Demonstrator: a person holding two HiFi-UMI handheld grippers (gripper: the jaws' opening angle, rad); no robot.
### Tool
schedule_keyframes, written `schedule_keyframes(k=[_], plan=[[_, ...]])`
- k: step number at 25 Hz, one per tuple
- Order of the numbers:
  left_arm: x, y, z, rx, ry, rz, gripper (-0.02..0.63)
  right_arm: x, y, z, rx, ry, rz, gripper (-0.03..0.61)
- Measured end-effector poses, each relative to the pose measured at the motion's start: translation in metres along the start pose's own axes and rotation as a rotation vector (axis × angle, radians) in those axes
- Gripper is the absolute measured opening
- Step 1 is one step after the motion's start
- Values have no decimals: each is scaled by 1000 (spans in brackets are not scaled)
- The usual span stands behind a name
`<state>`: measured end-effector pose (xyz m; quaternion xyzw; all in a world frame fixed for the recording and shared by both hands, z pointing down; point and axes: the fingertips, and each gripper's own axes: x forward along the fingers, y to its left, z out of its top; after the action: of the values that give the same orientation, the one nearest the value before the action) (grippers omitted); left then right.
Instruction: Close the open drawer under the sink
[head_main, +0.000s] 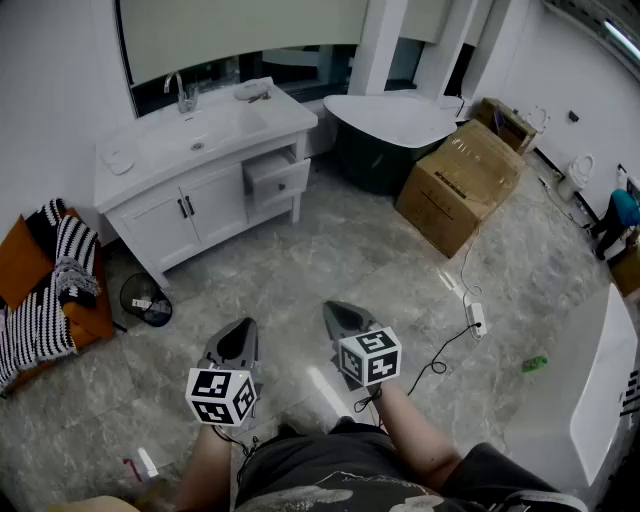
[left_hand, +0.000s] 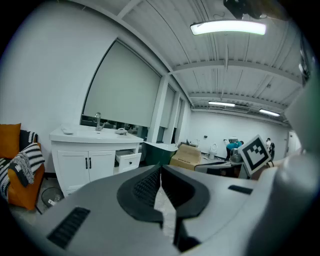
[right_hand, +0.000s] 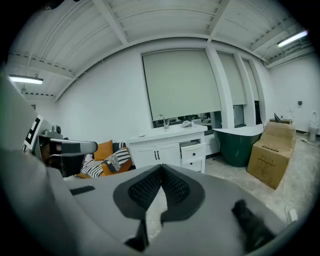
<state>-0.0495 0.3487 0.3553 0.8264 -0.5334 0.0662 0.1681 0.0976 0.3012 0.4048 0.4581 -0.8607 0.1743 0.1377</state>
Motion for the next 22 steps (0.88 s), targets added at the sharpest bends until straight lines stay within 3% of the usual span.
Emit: schedule_keyframes(k=[7, 16, 22], plan=[[2, 12, 7, -14, -29, -1, 18, 12, 3, 7, -7, 1, 2, 25], [-6, 21, 6, -10, -33, -8, 18, 10, 8, 5, 54, -20, -13, 23], [-8, 21, -1, 4, -19, -39, 18, 1, 10, 6, 128, -88, -7, 25]])
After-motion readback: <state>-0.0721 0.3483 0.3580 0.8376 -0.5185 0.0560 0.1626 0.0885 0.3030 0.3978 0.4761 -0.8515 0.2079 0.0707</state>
